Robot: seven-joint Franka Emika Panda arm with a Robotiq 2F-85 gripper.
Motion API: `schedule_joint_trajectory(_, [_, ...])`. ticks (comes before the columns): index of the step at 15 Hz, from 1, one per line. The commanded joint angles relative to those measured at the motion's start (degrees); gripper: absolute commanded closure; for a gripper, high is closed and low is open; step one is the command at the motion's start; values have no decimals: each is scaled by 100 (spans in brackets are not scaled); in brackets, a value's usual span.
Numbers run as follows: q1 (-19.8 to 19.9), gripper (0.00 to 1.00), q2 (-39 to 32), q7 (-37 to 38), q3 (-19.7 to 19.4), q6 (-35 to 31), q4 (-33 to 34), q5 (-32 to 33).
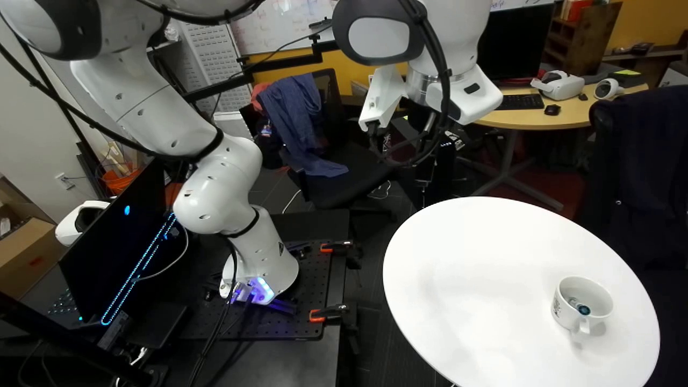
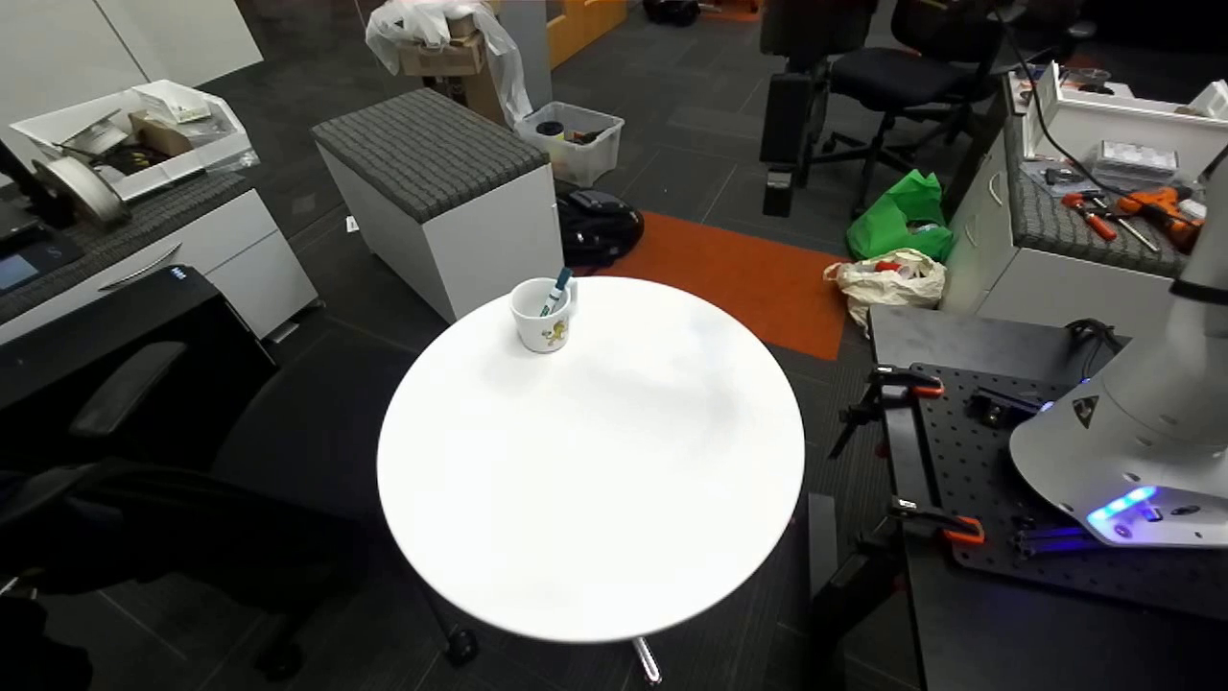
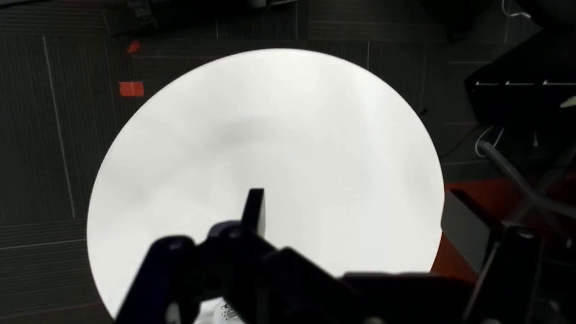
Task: Take the marker from the cup and put it on the table
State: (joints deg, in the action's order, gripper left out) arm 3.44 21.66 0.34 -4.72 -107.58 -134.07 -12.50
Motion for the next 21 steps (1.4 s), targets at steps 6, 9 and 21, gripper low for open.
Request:
schedule_joint_trajectory(6, [405,0,-834,411,-124,-975,475,540])
schedule_joint_trajectory(9, [497,0,-1126,382,-157,-1015,667,981])
schedule_joint_trajectory(21, [467,0,-2368,-1062,-264,-870,1595,3327])
